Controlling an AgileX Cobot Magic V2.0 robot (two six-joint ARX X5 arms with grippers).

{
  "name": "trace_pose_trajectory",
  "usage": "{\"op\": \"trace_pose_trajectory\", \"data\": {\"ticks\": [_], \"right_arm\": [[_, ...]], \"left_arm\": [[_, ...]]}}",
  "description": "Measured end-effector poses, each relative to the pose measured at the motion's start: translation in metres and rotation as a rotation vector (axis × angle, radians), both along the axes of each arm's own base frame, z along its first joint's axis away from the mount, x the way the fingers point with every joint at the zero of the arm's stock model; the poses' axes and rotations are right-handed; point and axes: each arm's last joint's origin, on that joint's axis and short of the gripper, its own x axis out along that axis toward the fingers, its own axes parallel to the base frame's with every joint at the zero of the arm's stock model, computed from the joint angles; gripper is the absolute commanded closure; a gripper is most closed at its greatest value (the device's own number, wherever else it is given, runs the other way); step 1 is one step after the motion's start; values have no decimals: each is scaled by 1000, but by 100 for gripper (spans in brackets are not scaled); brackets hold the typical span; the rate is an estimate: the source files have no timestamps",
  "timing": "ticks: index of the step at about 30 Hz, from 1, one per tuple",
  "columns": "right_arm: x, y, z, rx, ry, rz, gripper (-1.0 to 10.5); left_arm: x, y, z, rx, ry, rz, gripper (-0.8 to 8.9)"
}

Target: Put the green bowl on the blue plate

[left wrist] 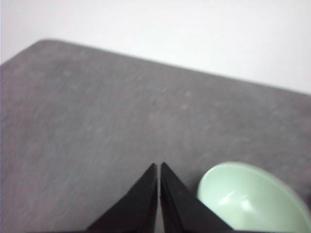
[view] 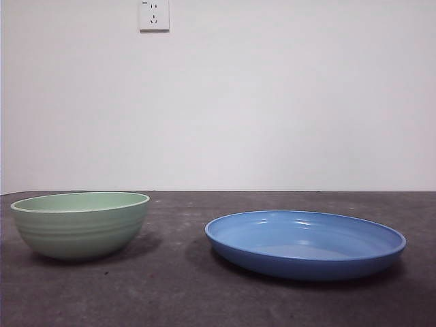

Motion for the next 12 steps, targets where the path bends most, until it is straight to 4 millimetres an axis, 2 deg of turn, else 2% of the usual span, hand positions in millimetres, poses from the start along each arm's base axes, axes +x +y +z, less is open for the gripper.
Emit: {"op": "trace_pose_trajectory", "data": {"ticks": [12], "right_arm": [[-5, 8, 66, 36, 154, 268, 936]], "left_arm": [[2, -10, 88, -59, 109, -273, 802]]}}
